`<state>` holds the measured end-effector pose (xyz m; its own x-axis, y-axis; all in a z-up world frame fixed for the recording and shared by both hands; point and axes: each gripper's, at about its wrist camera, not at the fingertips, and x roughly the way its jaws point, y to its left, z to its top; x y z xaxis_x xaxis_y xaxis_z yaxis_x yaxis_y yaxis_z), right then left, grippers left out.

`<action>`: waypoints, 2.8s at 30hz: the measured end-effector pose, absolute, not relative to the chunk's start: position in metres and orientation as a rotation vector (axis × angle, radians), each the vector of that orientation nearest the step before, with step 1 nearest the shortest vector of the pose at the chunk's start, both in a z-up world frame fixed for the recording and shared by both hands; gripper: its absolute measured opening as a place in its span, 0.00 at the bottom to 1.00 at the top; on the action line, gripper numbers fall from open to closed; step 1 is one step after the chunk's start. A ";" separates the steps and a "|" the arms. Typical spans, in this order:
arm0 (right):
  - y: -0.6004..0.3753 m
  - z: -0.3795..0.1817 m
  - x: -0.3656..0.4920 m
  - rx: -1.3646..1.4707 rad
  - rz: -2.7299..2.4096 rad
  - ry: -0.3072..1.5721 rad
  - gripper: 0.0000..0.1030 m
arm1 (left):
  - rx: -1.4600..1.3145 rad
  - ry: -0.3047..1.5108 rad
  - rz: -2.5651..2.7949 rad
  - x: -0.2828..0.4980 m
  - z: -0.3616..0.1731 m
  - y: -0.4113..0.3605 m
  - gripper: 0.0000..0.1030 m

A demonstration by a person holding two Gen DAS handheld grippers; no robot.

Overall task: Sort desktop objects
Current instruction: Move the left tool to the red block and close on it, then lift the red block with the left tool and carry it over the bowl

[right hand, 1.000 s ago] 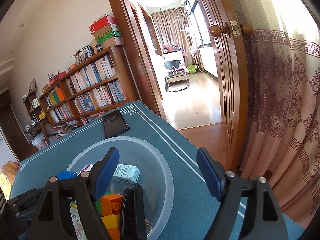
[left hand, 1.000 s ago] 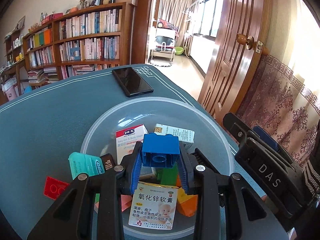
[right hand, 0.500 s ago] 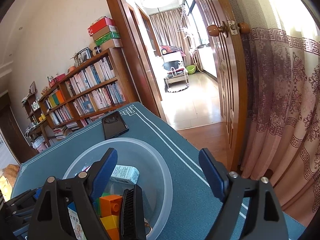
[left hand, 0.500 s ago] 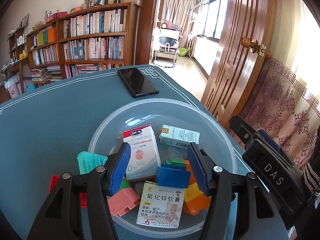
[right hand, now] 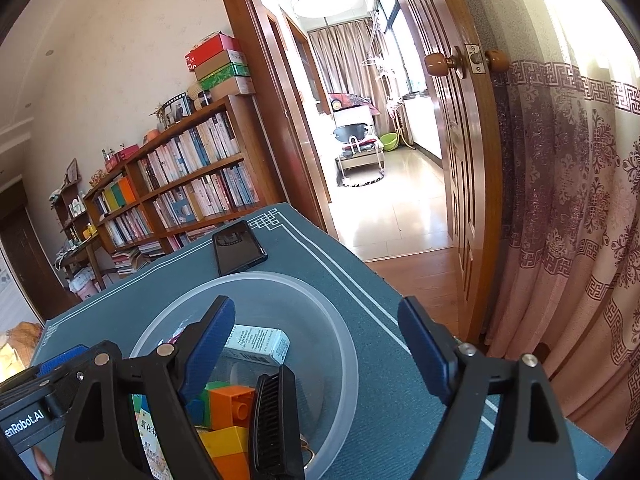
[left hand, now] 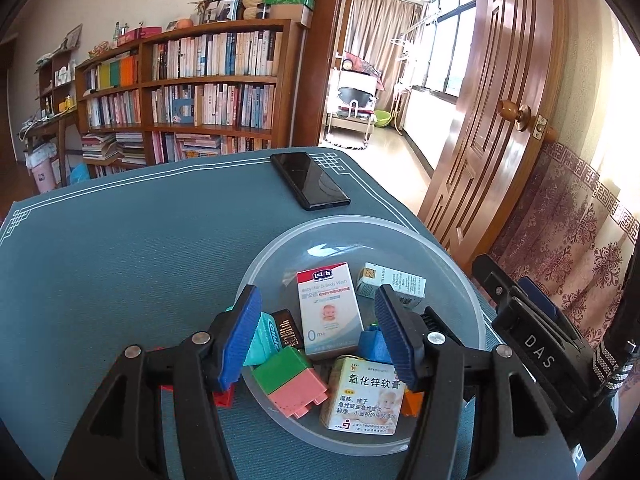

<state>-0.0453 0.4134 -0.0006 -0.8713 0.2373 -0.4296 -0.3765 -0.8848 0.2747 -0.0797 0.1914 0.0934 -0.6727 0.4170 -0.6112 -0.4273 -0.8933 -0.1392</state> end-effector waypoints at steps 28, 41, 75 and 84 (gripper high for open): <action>0.363 -0.003 -0.054 -0.596 2.961 0.397 0.84 | -1.062 0.152 2.543 -0.082 0.034 0.123 0.63; 0.361 -0.005 -0.052 -0.602 2.968 0.387 0.84 | -1.148 0.144 2.493 -0.098 0.015 0.119 0.76; 0.376 -0.002 -0.047 -0.569 2.906 0.450 0.85 | -0.886 0.154 2.661 -0.081 0.065 0.138 0.65; 0.384 0.000 -0.046 -0.549 2.892 0.484 0.85 | -0.879 0.125 2.587 -0.088 0.066 0.166 0.65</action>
